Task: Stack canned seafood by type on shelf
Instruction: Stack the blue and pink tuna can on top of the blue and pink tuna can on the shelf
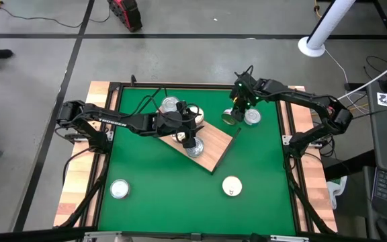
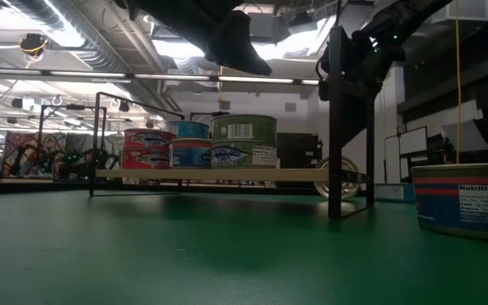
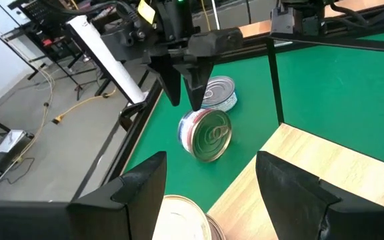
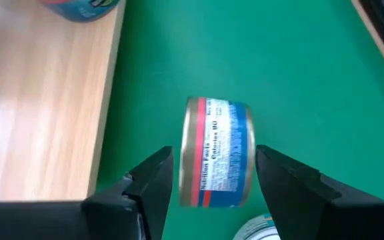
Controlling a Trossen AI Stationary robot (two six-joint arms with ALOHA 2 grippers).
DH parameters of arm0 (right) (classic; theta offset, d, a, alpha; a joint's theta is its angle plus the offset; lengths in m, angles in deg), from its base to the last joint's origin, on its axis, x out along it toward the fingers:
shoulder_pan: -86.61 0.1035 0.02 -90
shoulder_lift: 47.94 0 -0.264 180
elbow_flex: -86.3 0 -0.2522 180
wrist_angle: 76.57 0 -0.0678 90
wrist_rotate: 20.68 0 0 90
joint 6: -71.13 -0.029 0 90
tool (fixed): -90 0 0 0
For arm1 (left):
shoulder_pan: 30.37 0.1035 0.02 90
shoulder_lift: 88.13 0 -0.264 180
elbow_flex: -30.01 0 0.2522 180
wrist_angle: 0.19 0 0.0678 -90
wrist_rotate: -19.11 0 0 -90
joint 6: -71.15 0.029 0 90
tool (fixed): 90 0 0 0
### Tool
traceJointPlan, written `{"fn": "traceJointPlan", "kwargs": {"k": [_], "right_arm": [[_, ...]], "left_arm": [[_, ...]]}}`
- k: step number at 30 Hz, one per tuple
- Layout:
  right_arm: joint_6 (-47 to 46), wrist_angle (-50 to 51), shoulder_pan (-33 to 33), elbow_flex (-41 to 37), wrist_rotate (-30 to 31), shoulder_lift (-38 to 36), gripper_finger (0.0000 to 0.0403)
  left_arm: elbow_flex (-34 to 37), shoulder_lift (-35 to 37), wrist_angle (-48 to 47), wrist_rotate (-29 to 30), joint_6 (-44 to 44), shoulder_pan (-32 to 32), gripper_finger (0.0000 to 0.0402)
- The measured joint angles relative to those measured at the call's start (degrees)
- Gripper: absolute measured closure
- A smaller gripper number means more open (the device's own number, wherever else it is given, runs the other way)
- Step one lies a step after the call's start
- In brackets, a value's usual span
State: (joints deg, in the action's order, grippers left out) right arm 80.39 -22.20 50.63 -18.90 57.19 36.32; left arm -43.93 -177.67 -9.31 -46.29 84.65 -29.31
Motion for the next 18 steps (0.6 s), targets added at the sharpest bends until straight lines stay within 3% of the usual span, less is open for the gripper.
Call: {"fn": "traceJointPlan", "kwargs": {"k": [18], "right_arm": [[2.18, -0.29, -0.03, -2.64, 1.45, 0.24, 0.0192]], "left_arm": [[0.00, 0.00, 0.00, 0.00, -0.07, 0.00, 0.0174]]}}
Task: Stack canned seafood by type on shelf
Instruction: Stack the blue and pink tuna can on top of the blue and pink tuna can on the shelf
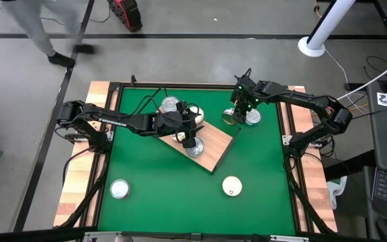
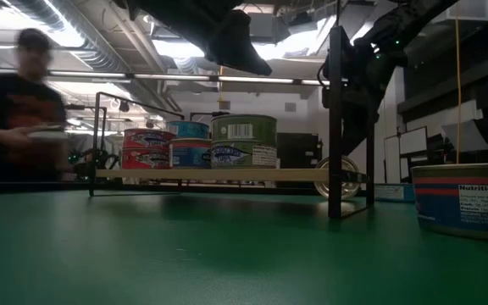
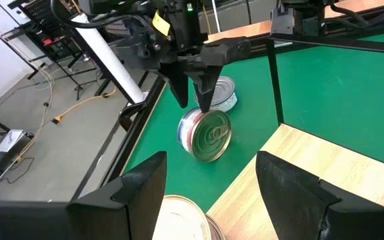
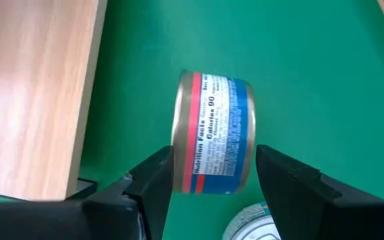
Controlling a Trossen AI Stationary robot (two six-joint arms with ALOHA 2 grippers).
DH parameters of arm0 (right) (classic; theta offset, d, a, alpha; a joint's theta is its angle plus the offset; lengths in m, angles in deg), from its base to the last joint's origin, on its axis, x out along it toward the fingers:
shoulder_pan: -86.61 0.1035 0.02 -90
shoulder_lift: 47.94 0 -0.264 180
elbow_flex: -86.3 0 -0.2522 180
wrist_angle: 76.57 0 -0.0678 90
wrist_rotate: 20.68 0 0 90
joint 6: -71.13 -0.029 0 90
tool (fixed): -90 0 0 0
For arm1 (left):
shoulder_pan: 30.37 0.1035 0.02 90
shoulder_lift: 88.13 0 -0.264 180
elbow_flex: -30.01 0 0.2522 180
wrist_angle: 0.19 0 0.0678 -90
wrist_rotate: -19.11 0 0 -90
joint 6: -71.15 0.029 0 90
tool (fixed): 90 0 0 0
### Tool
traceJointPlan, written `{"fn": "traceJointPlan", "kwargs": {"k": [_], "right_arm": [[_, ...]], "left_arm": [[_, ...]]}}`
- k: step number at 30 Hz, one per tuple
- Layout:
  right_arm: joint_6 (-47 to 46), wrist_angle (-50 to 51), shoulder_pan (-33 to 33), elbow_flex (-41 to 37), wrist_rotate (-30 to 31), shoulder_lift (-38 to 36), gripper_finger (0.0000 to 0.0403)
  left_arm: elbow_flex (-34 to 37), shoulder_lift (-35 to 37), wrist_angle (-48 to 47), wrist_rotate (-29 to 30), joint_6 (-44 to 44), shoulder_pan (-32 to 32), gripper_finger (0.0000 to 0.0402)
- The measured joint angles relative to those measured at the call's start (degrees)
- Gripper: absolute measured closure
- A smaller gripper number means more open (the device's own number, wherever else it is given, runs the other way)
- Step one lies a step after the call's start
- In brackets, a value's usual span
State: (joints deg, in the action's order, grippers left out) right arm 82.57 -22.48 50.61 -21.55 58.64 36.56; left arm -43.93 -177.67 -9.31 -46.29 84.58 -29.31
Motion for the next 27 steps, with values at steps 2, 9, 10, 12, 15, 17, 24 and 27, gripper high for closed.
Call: {"fn": "traceJointPlan", "kwargs": {"k": [2, 9, 10, 12, 15, 17, 24, 27], "right_arm": [[0.01, 0.00, -0.01, 0.00, -0.39, 0.00, 0.0192], [0.02, 0.04, -0.01, 0.00, -2.36, 0.00, 0.0192], [-0.02, 0.03, -0.01, -0.01, -2.48, 0.00, 0.0192], [0.17, 0.05, -0.01, 0.00, -2.45, 0.00, 0.0192], [0.81, 0.02, -0.01, 0.00, -2.43, 0.02, 0.0192], [0.81, -0.04, -0.01, 0.00, -2.41, 0.02, 0.0192], [0.90, -0.41, 0.02, 0.00, 0.54, 0.02, 0.0192], [0.88, -0.37, 0.02, 0.00, -1.00, 0.02, 0.0192]], "left_arm": [[0.00, 0.00, 0.00, 0.00, 0.00, 0.00, 0.0174], [0.00, 0.00, 0.00, 0.00, 0.00, 0.00, 0.0174], [0.00, 0.00, 0.00, 0.00, 0.00, 0.00, 0.0174], [0.00, 0.00, 0.00, -0.02, 0.00, 0.00, 0.0174], [0.00, 0.00, 0.02, 0.00, 0.00, 0.00, 0.0174], [0.00, 0.00, 0.02, -0.02, 0.00, 0.00, 0.0174], [0.00, 0.00, 0.02, -0.02, 0.00, 0.00, 0.0174], [0.00, 0.00, 0.04, -0.02, 0.00, 0.00, 0.0174]]}}
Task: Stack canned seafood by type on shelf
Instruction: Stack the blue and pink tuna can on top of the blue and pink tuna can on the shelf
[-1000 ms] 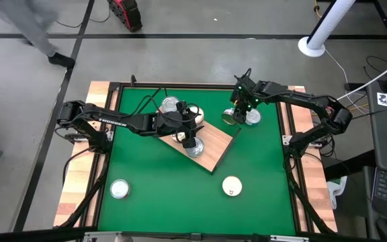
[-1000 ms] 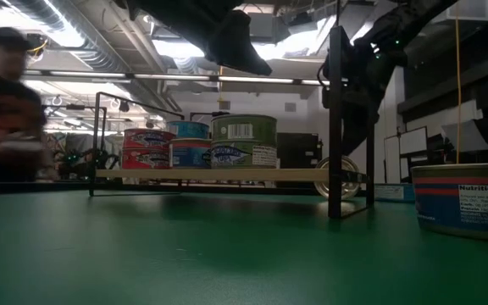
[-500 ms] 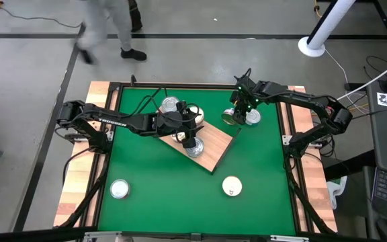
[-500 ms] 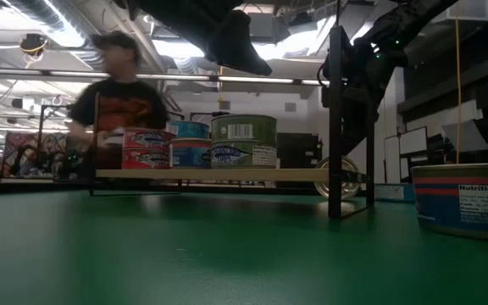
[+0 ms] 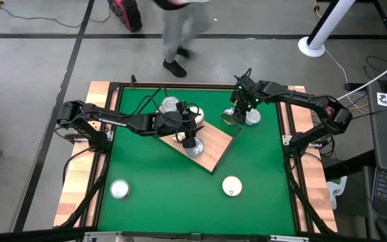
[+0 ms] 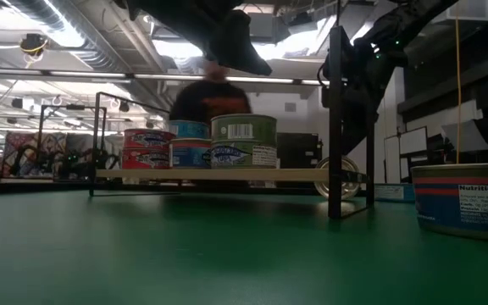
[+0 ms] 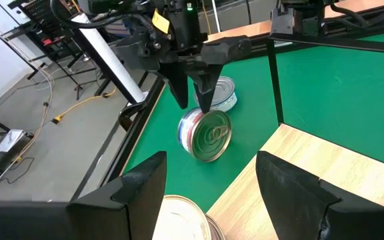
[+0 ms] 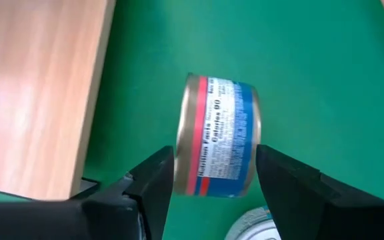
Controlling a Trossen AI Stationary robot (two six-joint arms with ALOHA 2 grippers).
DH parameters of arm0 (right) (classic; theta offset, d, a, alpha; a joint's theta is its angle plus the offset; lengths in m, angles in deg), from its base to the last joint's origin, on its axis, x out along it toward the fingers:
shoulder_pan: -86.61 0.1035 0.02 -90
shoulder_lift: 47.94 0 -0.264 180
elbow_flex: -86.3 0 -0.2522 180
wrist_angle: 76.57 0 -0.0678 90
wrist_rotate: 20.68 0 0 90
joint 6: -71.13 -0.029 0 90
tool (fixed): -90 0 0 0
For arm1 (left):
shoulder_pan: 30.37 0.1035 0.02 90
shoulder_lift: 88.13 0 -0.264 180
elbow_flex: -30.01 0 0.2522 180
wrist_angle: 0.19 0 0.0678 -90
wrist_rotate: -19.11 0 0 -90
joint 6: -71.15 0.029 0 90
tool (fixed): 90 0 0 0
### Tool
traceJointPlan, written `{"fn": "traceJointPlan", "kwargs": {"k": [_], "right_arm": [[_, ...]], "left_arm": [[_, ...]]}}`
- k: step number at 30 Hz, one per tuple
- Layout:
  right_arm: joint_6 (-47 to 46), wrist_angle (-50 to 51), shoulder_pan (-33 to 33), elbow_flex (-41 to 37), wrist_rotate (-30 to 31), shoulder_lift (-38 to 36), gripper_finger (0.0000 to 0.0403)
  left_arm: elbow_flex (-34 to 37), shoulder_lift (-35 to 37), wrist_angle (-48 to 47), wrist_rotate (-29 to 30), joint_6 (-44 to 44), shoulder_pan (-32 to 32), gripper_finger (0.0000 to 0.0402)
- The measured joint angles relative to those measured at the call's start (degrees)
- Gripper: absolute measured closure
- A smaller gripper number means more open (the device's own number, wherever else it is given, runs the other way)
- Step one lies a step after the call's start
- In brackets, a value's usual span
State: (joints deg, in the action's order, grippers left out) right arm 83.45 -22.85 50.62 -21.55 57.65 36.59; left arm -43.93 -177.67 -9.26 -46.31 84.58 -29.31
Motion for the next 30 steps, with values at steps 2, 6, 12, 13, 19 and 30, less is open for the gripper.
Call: {"fn": "traceJointPlan", "kwargs": {"k": [2, 6, 12, 13, 19, 30], "right_arm": [[0.02, 0.00, 0.00, 0.00, -0.77, 0.00, 0.0192], [0.01, 0.02, 0.00, 0.00, -1.94, 0.00, 0.0192], [0.04, -0.12, 0.00, 0.01, -1.32, 1.52, 0.0192], [0.08, -0.54, 0.00, 0.15, -0.79, 1.99, 0.0192], [0.02, -3.18, -0.15, -0.03, 1.07, 4.59, 0.0192], [0.00, -3.43, -0.02, -0.04, 0.67, 4.50, 0.0192]], "left_arm": [[0.00, 0.00, 0.00, 0.00, 0.00, -0.02, 0.0174], [0.00, 0.00, -0.01, 0.00, 0.00, 0.00, 0.0174], [0.00, 0.00, 0.00, 0.00, 0.00, 0.00, 0.0174], [0.00, 0.00, 0.00, 0.00, 0.00, -0.01, 0.0174], [0.00, 0.00, -0.01, 0.00, 0.00, 0.00, 0.0174], [0.00, 0.00, -0.16, 0.00, 0.00, -0.02, 0.0174]]}}
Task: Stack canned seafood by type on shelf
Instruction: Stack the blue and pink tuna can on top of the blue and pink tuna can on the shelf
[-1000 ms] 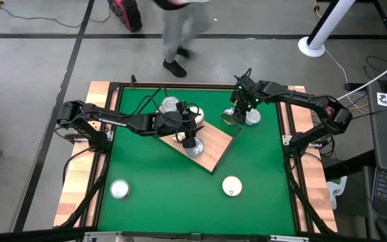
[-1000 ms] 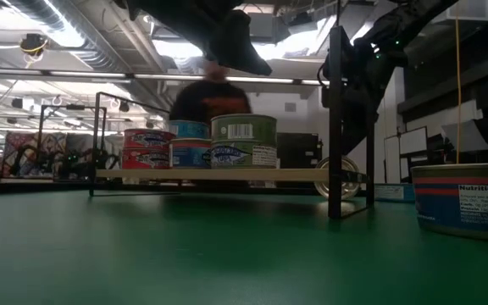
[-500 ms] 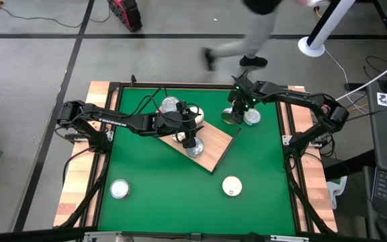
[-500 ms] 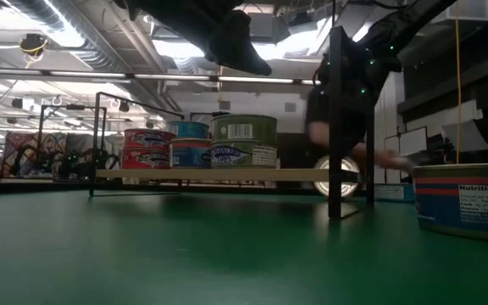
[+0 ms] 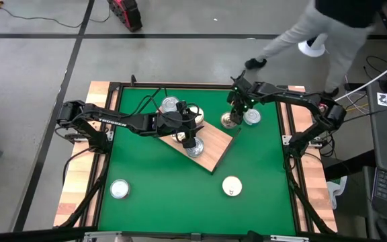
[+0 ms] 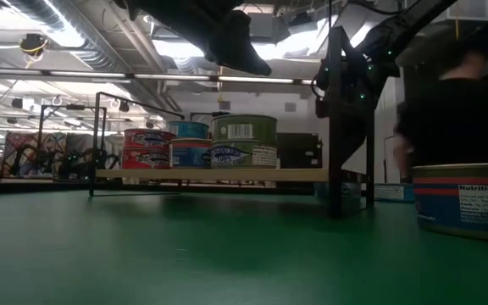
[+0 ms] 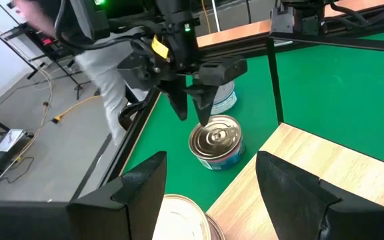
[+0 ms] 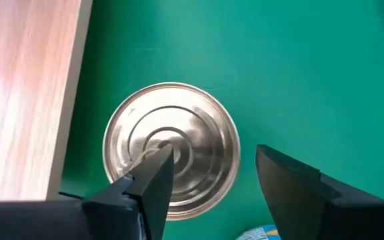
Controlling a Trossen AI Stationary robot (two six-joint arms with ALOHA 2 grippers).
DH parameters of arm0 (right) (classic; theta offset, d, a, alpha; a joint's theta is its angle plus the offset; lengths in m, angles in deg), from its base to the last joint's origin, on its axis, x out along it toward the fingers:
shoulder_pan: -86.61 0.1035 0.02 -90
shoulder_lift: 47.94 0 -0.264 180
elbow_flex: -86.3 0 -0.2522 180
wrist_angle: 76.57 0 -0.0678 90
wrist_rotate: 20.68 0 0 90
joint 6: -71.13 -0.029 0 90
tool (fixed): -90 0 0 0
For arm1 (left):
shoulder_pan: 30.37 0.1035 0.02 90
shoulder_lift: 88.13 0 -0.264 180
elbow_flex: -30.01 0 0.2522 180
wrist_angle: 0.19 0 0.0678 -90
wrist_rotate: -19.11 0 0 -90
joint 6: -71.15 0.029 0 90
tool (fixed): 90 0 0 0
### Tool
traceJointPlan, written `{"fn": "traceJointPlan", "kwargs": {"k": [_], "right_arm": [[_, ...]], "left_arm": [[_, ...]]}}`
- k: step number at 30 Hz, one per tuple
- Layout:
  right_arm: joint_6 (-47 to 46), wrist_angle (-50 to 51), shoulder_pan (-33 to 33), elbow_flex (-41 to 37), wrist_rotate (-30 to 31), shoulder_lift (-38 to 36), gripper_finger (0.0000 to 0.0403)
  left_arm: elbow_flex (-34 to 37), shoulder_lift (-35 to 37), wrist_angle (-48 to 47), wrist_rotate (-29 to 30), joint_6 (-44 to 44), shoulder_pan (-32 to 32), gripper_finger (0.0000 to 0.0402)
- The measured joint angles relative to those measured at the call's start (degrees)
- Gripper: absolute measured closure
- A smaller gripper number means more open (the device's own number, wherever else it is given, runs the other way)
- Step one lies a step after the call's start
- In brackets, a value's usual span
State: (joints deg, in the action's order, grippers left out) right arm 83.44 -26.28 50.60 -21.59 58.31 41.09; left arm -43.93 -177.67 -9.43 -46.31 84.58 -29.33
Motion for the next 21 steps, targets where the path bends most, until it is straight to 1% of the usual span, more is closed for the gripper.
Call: {"fn": "traceJointPlan", "kwargs": {"k": [11, 13, 15, 17, 21], "right_arm": [[0.00, -0.34, 0.02, 0.00, 0.02, -0.02, 0.0192], [0.03, 0.37, 0.02, 0.00, 0.88, -0.02, 0.0192], [0.04, 1.56, 0.02, 0.00, 3.48, -0.02, 0.0192], [0.19, 2.96, 0.00, 0.00, 7.52, -0.03, 0.0192], [4.26, 6.78, -0.02, 0.02, 15.71, -0.04, 0.0192]], "left_arm": [[0.00, 0.00, -0.06, 0.00, -0.22, 0.01, 0.0174], [0.00, 0.00, -0.06, 0.00, -0.24, 0.00, 0.0174], [0.00, 0.00, -0.05, 0.00, -0.23, 0.00, 0.0174], [0.00, 0.00, -0.06, 0.00, -0.22, 0.00, 0.0174], [0.00, 0.00, -0.06, 0.00, -0.24, 0.00, 0.0174]]}}
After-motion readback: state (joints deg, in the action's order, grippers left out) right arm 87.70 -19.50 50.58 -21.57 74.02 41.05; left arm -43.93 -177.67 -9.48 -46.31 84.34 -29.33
